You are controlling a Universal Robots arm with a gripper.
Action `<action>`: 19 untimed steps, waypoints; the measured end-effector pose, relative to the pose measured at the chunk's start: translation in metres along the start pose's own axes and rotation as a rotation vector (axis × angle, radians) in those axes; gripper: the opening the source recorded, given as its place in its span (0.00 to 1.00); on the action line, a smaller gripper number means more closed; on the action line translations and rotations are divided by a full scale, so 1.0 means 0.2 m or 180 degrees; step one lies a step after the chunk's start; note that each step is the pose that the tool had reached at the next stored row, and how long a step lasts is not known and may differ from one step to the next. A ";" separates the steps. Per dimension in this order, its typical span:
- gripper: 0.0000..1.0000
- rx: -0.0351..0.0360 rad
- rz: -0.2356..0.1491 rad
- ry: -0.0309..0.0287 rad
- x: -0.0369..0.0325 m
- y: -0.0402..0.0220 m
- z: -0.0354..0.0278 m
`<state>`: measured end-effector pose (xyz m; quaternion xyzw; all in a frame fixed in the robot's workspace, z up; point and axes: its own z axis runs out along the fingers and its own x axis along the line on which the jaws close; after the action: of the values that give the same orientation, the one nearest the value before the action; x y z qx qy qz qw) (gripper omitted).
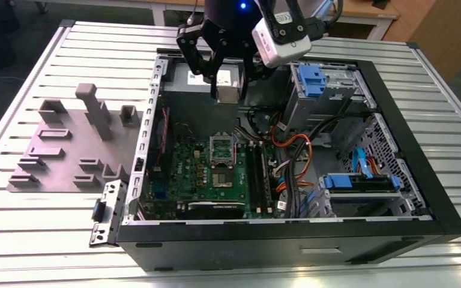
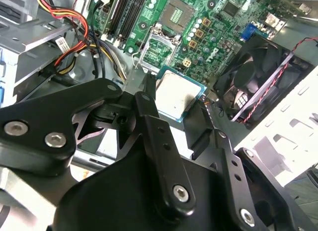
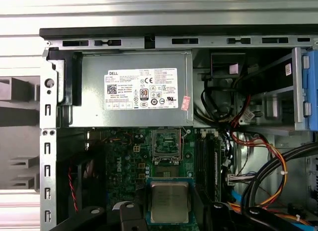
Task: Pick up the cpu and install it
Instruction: 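Place the cpu into insertion slot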
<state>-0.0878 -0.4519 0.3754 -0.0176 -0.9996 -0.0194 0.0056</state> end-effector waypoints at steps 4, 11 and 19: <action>0.47 0.0000 0.0000 0.0000 0.000 -0.003 0.002; 0.47 0.0001 0.0000 0.0000 0.001 -0.008 0.009; 0.47 0.0000 0.0000 0.0000 0.001 -0.009 0.019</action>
<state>-0.0881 -0.4535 0.3714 -0.0176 -0.9996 -0.0193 0.0056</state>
